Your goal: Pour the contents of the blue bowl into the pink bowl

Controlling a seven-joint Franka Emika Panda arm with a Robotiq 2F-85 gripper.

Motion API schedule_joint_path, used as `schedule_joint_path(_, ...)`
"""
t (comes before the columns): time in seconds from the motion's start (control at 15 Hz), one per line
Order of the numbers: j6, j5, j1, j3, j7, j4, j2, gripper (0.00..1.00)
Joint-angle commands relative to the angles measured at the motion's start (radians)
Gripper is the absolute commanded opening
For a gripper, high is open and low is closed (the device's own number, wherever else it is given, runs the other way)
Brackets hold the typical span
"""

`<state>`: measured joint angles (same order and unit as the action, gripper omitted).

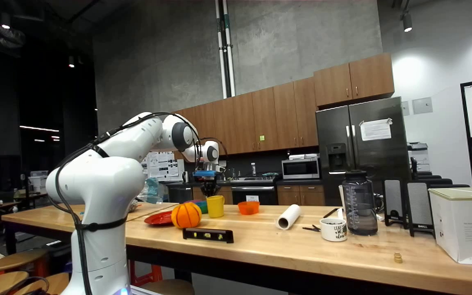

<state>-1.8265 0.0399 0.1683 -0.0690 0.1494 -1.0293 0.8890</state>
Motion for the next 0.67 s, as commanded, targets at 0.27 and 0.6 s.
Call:
schedule_joint_path(0.27, 0.025, -0.001, 0.004, 0.007, 0.012, 0.01, -0.007, 0.0)
schedule_joint_path(0.6, 0.032, 0.022, -0.007, -0.008, -0.001, 0.003, -0.029, 0.0)
